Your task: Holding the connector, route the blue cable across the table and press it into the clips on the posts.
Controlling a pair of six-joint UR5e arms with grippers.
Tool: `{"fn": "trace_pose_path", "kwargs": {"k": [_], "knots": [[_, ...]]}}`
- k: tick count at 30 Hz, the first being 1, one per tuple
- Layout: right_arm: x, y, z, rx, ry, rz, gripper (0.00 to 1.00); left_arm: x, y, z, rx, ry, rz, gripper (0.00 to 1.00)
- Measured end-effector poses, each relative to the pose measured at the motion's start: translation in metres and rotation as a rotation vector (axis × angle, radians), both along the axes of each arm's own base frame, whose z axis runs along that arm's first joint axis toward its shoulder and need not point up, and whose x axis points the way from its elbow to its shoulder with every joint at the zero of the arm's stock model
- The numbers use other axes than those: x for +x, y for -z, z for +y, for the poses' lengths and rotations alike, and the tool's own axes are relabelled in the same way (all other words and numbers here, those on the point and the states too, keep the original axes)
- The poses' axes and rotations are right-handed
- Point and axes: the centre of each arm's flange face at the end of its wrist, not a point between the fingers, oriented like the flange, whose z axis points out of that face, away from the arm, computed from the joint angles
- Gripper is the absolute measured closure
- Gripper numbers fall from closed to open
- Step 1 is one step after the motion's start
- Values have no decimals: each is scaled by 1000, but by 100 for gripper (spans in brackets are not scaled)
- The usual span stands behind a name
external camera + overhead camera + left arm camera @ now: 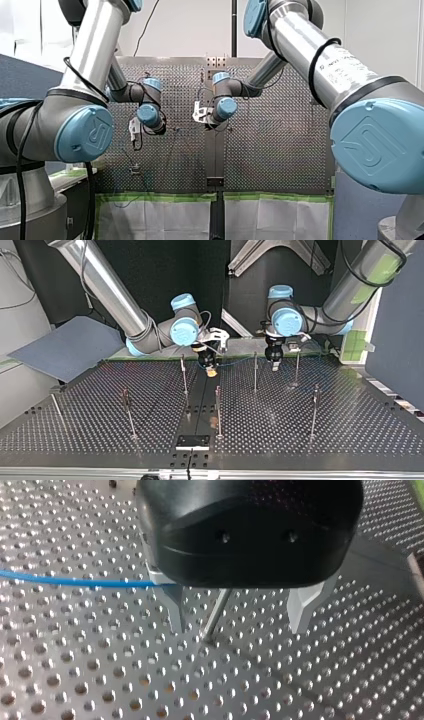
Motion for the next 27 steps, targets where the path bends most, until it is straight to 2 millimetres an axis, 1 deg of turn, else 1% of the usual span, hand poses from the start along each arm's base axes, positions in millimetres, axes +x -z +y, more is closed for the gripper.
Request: {"fn": "trace_pose_path", "kwargs": {"k": [6, 11, 18, 21, 27], "knots": [[0, 0, 0, 3, -3, 1, 100, -22, -9, -8, 27, 23, 32, 0], [0, 0, 1, 6, -5, 0, 100, -41, -14, -14, 8, 36, 38, 0], [-1, 1, 1, 10, -5, 7, 100, -77, -20, -32, 19, 78, 67, 0], [-3, 2, 0, 12, -1, 7, 100, -86, -24, -40, 23, 83, 65, 0], [-8, 1, -7, 16, 10, 7, 100, -97, -28, -58, 10, 83, 39, 0]]}}
